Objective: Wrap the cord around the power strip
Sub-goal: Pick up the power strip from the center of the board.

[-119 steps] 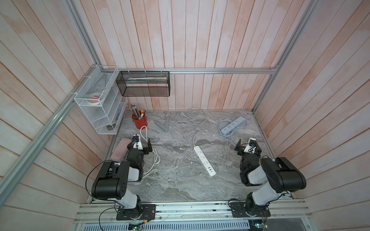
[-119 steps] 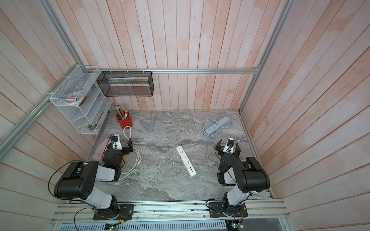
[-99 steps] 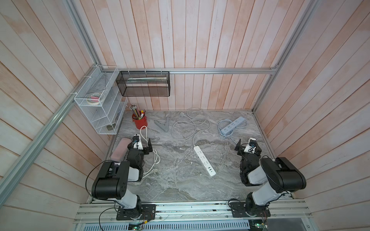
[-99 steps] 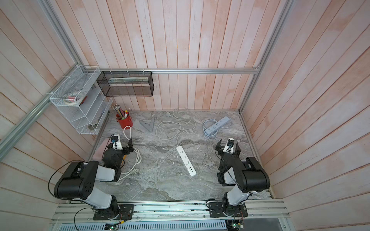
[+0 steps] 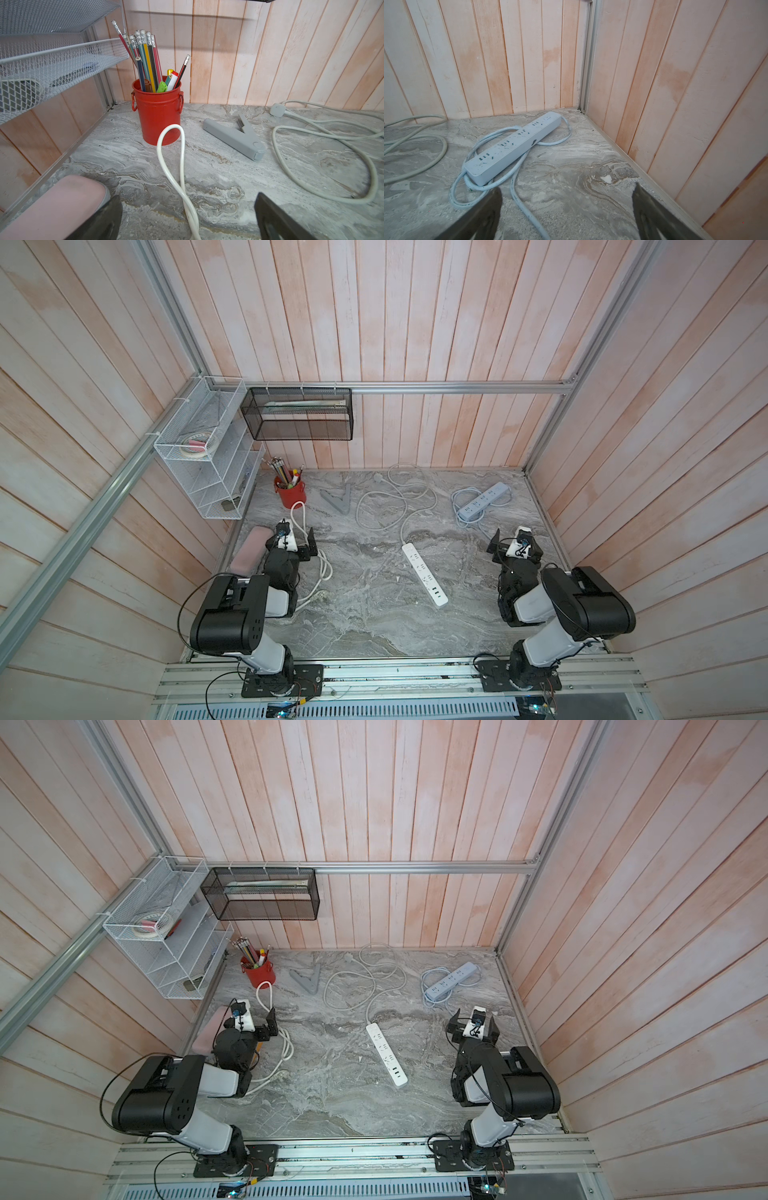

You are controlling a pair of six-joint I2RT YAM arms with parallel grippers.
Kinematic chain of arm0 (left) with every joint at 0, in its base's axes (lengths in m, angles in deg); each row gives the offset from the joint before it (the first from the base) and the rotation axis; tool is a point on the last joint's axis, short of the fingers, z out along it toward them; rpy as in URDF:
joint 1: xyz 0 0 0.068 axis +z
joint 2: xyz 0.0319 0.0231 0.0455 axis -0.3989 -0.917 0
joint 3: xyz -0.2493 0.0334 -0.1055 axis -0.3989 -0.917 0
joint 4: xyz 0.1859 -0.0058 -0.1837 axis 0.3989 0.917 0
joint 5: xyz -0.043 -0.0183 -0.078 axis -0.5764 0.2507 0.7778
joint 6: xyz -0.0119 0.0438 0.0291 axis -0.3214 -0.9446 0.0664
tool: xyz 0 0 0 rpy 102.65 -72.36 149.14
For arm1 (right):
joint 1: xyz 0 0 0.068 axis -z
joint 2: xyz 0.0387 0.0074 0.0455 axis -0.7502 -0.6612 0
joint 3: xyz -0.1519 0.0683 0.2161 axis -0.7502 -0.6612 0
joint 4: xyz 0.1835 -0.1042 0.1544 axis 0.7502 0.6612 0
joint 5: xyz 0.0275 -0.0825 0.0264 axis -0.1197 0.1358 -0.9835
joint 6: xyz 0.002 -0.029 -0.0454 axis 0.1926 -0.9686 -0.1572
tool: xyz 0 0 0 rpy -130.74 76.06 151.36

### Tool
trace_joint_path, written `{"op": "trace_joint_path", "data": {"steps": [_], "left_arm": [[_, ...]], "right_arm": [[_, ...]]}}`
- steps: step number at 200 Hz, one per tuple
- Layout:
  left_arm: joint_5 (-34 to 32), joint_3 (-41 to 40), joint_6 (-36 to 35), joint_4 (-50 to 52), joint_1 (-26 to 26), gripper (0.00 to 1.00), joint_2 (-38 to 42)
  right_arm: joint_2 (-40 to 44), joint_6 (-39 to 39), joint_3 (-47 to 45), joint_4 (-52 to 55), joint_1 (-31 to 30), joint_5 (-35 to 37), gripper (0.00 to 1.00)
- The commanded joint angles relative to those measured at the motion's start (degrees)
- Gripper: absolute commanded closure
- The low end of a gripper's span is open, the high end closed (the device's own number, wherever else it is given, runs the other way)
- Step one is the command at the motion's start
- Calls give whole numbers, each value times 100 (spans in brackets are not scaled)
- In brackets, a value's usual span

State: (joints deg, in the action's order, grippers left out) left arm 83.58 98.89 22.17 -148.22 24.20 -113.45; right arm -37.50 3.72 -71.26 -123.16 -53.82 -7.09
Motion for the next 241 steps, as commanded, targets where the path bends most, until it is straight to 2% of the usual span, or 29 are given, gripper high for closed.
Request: {"op": "trace_joint_path", "data": {"steps": [1, 59, 109, 127, 137, 153, 166, 191, 202, 207, 217, 233, 241], "left_arm": [[62, 85, -27, 26, 15, 0, 22], [113, 108, 14, 61, 56, 0, 17], [177, 92, 31, 36, 116, 0, 26], [-302, 127, -25, 331, -63, 0, 358], [-663, 132, -89, 623, -204, 0, 690], [-1630, 155, -112, 1139, -618, 0, 1188], [-1983, 332, 58, 1912, -917, 0, 1584], [-2240, 952, 332, 3518, -1255, 0, 2132], [-2197, 1398, 782, 4369, -1264, 0, 2242], [-2189, 1617, 922, 4805, -1260, 0, 2248], [-2029, 2054, 1211, 5491, -1252, 0, 2226], [-1507, 2647, 1843, 6282, -1193, 0, 2123], [-1342, 2864, 2249, 6669, -1161, 0, 2044]], "right_arm": [[64, 55, 78, 79, 3, -23, 2], [67, 57, 82, 77, 11, -39, 2], [194, 368, 307, 767, 366, -518, 2], [344, 321, 202, 608, 313, -380, 2], [653, 248, 235, 945, 268, -384, 2], [1345, 76, 558, 2042, -24, 189, 2], [1906, 296, 877, 3015, -240, 633, 2], [2654, 1499, 2080, 6393, -523, 1075, 2], [2796, 1704, 2650, 7581, -551, 637, 2], [2851, 1776, 2788, 7884, -544, 389, 2], [2989, 2439, 2858, 8141, -497, 128, 2], [3280, 2797, 2709, 8122, 166, -2149, 3], [3340, 3015, 2656, 8150, 368, -2596, 6]]}}
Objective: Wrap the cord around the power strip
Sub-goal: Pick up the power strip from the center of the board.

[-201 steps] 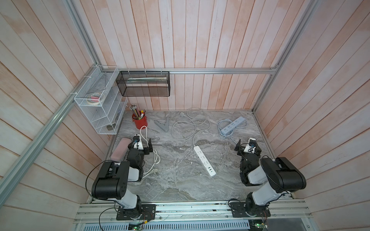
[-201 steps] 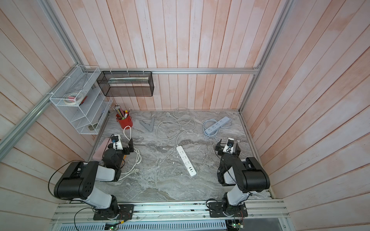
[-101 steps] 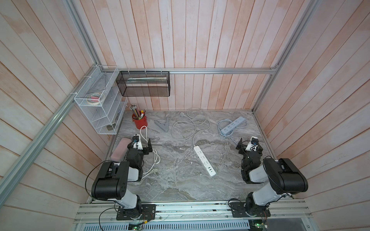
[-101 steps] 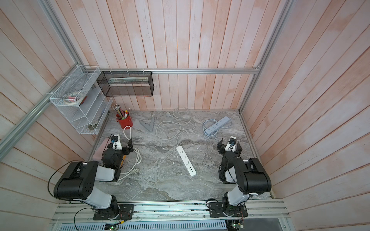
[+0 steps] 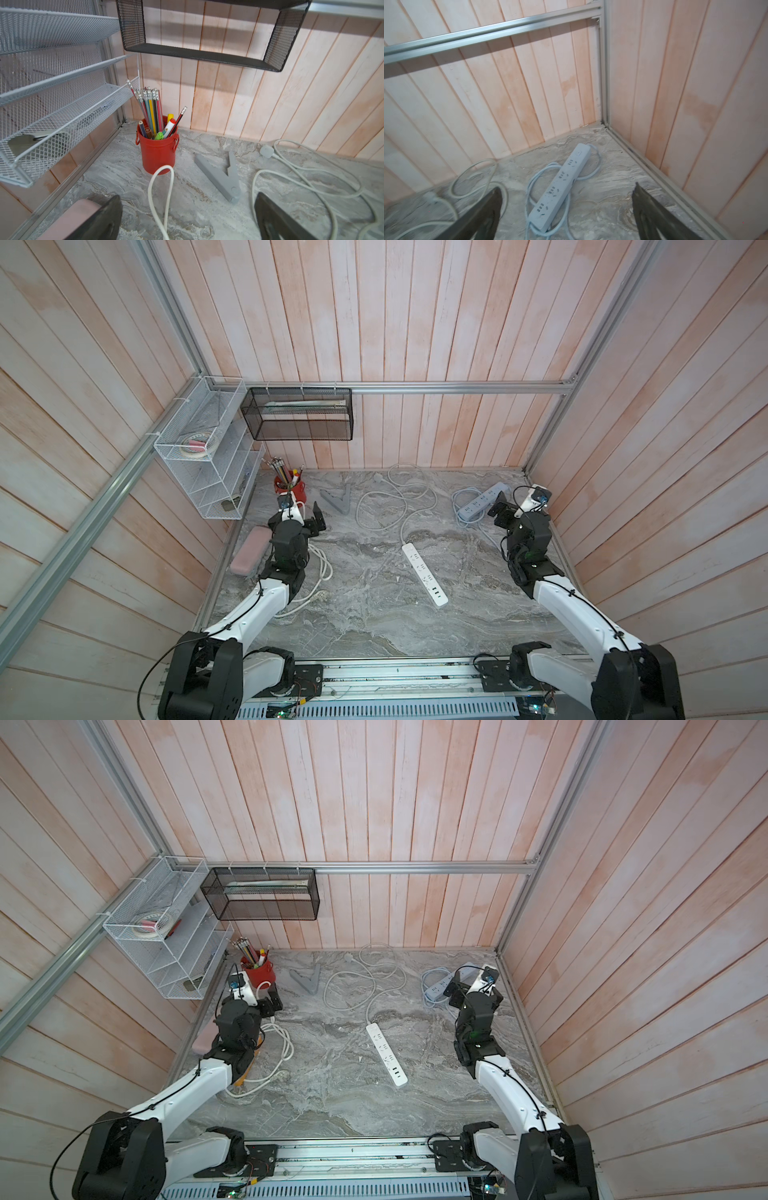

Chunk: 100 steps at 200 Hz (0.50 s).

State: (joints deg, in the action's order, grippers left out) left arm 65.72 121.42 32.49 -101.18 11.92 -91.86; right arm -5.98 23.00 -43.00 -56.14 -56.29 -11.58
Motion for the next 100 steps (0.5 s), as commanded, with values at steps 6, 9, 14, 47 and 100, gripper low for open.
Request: {"op": "trace_joint_path", "data": {"steps": [6, 9, 14, 47, 100], "left_arm": [[757, 711, 1388, 2083, 147, 0, -195], [1044, 745, 1400, 2071, 217, 0, -235], [1544, 775, 1327, 2044, 329, 0, -299], [2172, 981, 999, 2226, 456, 1, -357], [1530, 1166, 1034, 3236, 181, 13, -39]], "right_arm": [[195, 1209, -171, 1545, 704, -2364, 10], [178, 1234, -153, 1620, 731, -2435, 11], [147, 1249, -106, 1760, 742, -2489, 12], [-378, 1048, 397, 2913, 723, -2589, 19], [-1216, 1166, 1195, 3852, -1210, -1466, 20]]}}
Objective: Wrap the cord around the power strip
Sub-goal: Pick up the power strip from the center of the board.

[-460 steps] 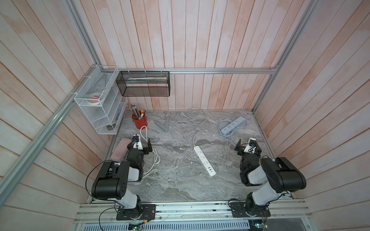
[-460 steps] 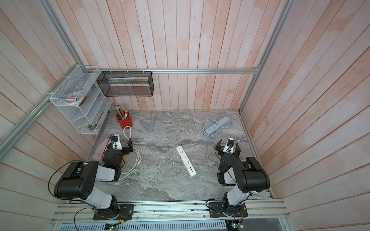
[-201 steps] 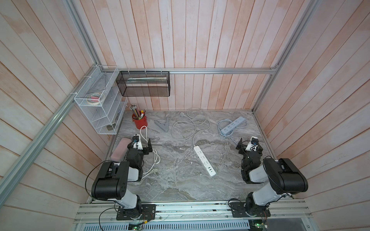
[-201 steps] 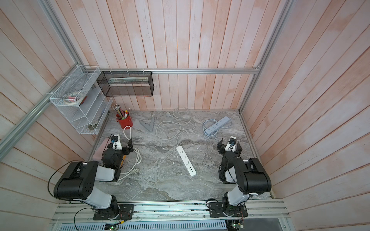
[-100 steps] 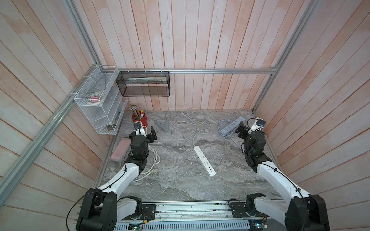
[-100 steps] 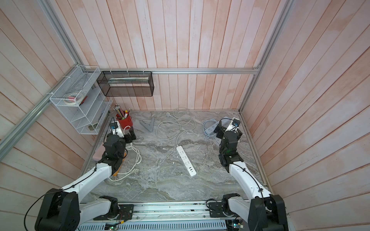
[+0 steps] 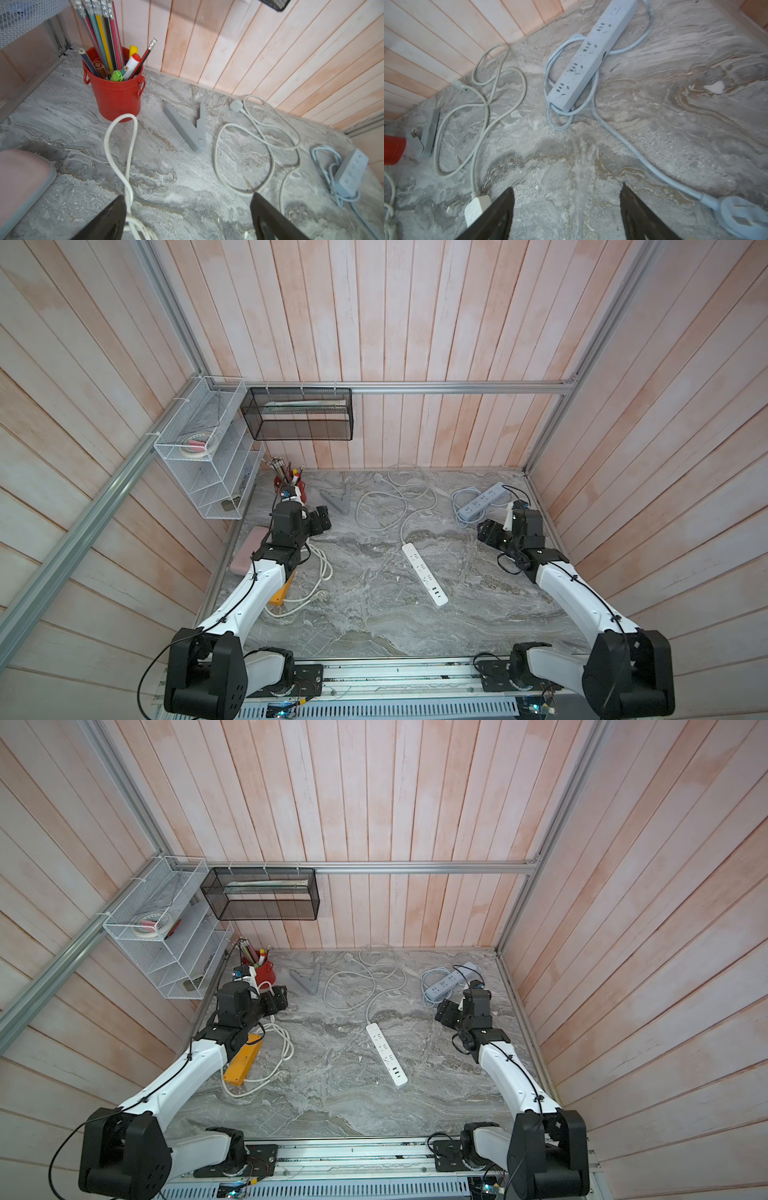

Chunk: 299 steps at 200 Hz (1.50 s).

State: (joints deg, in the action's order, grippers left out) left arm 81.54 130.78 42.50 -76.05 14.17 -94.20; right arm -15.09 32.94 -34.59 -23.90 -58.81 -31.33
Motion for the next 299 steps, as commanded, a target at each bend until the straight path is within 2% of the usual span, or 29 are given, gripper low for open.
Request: {"op": "trace_joint_path", "data": {"steps": [1, 17, 45, 61, 82, 102, 120, 131, 150, 186, 231, 278, 299], "left_arm": [[-56, 232, 37, 748, -47, 13, 201], [-230, 301, 198, 1259, -50, 14, 245], [-503, 346, 322, 2047, -16, 14, 230], [-615, 154, 582, 2379, 313, 14, 215], [-296, -286, 830, 2207, 938, 14, 364], [-402, -499, 911, 1979, 1197, 11, 290], [-402, -460, 848, 1980, 1335, 0, -16], [-407, -398, 777, 2027, 1391, 0, -220], [-532, -244, 541, 2270, 1416, 0, -470], [-467, -258, 269, 2482, 1426, 0, -955], [-253, -251, 141, 2416, 1350, 0, -1363], [-156, -179, 127, 2461, 906, 15, -1756], [-18, -129, 120, 2495, 799, 27, -1679]], "right_arm": [[-329, 178, 364, 637, -1015, 533, 19], [-754, 357, 549, 636, -1746, 824, 19], [-1697, 337, 860, 529, -2631, 646, 17], [-2204, 321, 1306, 843, -2995, 731, 17], [-2714, 289, 1946, 978, -3518, 923, 16], [-3237, 392, 2659, 948, -3921, 809, 16], [-3753, 474, 3353, 926, -4277, 763, 16], [-4029, 425, 3782, 951, -4458, 732, 15], [-4253, 427, 4118, 841, -4608, 734, 15], [-4194, 585, 3882, 185, -4614, 230, 15], [-3992, 400, 3571, 36, -4598, 282, 15], [-3830, 438, 3388, -122, -4566, 379, 16], [-3751, 492, 3240, -159, -4531, 374, 16]]}}
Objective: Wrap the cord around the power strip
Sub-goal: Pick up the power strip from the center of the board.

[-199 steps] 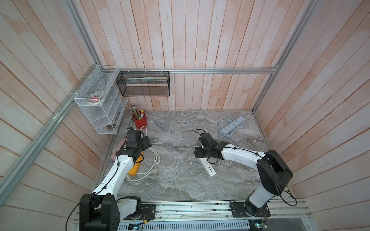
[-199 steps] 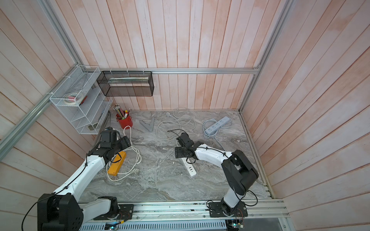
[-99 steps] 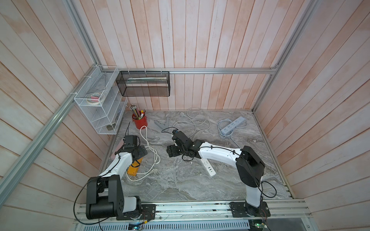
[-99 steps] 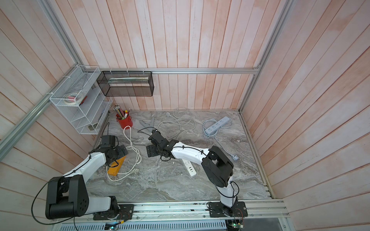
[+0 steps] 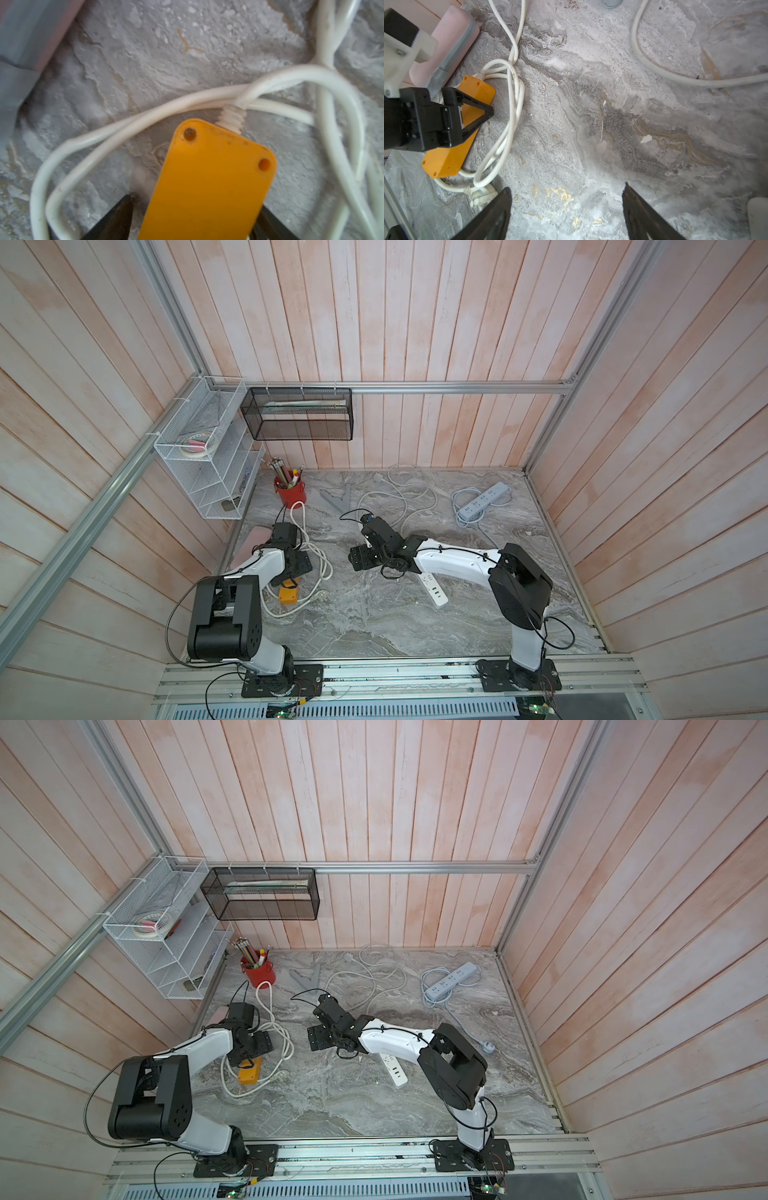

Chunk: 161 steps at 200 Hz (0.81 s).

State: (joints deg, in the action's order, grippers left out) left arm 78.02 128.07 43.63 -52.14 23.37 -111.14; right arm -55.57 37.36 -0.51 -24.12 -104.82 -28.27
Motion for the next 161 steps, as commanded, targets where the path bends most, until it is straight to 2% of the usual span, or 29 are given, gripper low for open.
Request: {"op": "trace_joint_path", "data": {"steps": [1, 10, 33, 61, 80, 100, 115, 123, 136, 161], "left_arm": [[339, 148, 11, 104, -124, 29, 31], [430, 205, -9, 126, -144, 38, 135], [647, 488, -92, 258, -250, 55, 502], [919, 1386, -263, 737, -594, 64, 868], [1120, 2295, -420, 1092, -1020, 65, 864], [1720, 3214, -494, 1289, -1463, 65, 633], [2598, 3617, -478, 1042, -1707, 65, 471], [3116, 3668, -395, 768, -1783, 65, 436], [3502, 3568, -329, 292, -1919, 65, 454], [3650, 2959, -637, -601, -2259, 65, 550]], "right_arm": [[304, 57, -186, -140, 80, 70, 16], [348, 84, -250, -136, 93, 60, 16], [547, 163, -523, -195, 207, -27, 16], [1061, 315, -1110, -620, 582, -413, 16], [1488, 385, -1546, -1037, 961, -827, 17], [1964, 456, -1828, -1295, 1409, -1368, 17], [2366, 574, -1942, -1438, 1639, -1705, 17], [2579, 615, -1969, -1418, 1735, -1764, 17], [2933, 825, -1999, -1256, 1963, -1679, 16], [3594, 1652, -2257, -1283, 2472, -1944, 19]]}}
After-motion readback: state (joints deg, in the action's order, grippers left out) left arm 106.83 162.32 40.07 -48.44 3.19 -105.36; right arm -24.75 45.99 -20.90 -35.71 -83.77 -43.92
